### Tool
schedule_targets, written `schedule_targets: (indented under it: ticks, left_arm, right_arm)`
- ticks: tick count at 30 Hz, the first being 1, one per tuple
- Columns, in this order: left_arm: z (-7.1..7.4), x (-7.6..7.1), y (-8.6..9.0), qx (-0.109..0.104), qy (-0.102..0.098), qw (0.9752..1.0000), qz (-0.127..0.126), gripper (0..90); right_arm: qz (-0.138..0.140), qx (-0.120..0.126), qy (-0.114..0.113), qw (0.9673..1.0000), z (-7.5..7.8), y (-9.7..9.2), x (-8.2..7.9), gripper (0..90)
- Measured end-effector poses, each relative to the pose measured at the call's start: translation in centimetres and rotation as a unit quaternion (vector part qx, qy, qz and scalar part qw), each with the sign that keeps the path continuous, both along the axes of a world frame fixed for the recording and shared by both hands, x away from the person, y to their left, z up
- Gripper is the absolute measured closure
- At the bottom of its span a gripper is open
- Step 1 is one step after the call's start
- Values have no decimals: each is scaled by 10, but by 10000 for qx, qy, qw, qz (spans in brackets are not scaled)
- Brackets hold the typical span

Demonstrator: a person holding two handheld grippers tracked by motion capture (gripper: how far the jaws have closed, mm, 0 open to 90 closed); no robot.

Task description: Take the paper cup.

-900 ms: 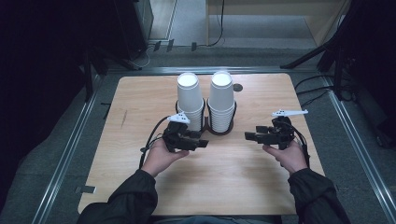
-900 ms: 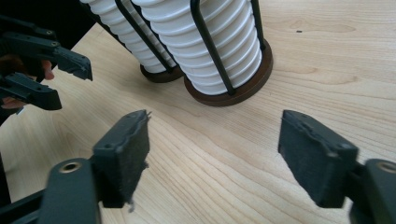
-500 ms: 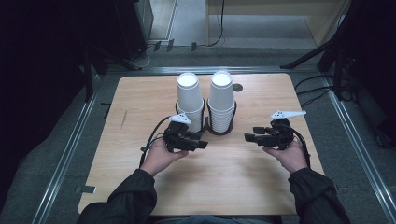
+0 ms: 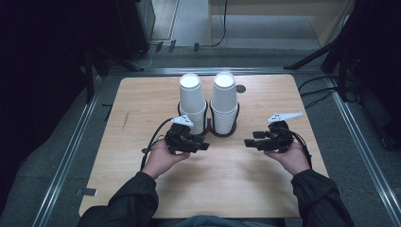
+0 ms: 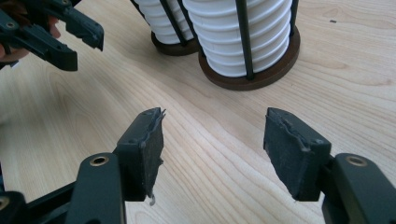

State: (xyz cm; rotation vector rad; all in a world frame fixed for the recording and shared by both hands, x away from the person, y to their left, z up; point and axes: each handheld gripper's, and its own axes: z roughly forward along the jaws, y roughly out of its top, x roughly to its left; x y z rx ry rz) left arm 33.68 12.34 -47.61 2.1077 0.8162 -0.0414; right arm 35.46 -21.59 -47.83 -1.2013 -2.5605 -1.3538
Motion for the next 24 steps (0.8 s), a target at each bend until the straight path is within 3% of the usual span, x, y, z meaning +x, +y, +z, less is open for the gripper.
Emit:
schedule_targets:
  ticks: [3, 6, 11, 18, 21, 24]
  left_arm:
    - [0, 2, 0, -19, 8, 10000, 37, 614]
    - [-1, 4, -1, 108, -3, 9999, 118, 675]
    - [1, 9, -3, 45, -47, 9996, 272, 705]
    - [10, 16, -10, 80, -105, 9996, 238, 725]
    - [16, 17, -13, 57, -218, 9994, 278, 761]
    - [22, 17, -19, 218, -395, 9982, 386, 806]
  right_arm:
    - [18, -39, 1, 10000, 0, 2, 1, 369]
    - [149, -343, -133, 9992, 1, 3, 3, 363]
    - [19, -224, -142, 9996, 5, -3, 5, 362]
    - [-64, -242, -225, 9994, 14, -2, 11, 302]
    - [-99, -180, -242, 9995, 18, -2, 12, 295]
    - [-93, -221, -266, 9994, 24, -2, 15, 287]
